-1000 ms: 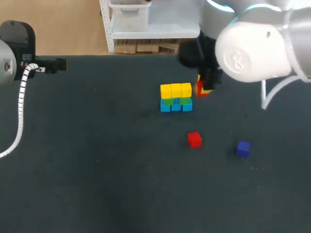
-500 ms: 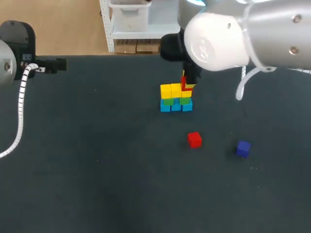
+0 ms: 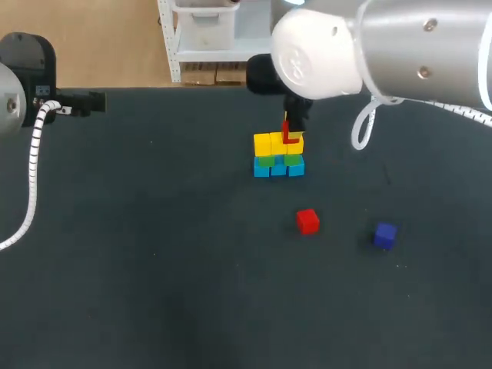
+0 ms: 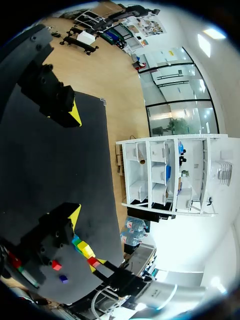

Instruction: Place the blue cubes, place green cubes on the blue cubes, place the yellow cubes on the green cubes, then place the red cubes on the yellow cubes, and place purple cube on the red cubes.

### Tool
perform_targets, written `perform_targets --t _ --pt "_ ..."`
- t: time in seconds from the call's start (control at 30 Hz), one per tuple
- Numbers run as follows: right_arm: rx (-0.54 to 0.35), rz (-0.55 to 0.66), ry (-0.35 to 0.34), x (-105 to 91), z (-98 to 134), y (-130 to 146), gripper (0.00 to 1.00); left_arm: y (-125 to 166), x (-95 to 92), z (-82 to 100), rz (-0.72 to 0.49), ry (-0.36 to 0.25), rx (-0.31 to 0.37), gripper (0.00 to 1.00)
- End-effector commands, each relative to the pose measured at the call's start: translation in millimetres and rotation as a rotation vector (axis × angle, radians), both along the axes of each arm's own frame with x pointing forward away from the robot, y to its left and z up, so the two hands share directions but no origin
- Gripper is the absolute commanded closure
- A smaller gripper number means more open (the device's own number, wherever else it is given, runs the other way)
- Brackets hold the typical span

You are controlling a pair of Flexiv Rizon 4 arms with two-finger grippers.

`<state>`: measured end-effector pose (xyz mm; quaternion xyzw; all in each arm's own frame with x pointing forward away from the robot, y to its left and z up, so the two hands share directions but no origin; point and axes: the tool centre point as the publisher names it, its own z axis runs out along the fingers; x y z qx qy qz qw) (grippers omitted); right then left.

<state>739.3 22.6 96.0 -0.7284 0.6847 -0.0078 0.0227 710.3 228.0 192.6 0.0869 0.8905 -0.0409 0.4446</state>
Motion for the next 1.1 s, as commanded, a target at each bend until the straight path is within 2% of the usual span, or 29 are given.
perform_targets --t 0.03,0.57,0.93,1.1 --pt "0.002 0.001 0.01 4.9 -0.6 1.9 1.0 0.4 -0.2 -0.1 -0.001 -0.001 -0.001 0.0" --pt "-0.008 0.007 -0.01 9.4 -7.0 4.2 1.0 0.4 -0.2 -0.1 -0.001 -0.001 -0.001 0.0" --pt "-0.013 0.01 -0.015 10.7 -8.9 4.8 0.92 0.4 -0.2 -0.1 -0.001 -0.001 -0.001 0.0" --pt "-0.016 0.01 -0.017 11.0 -9.2 4.8 0.81 0.4 -0.2 -0.1 -0.001 -0.001 -0.001 0.0"
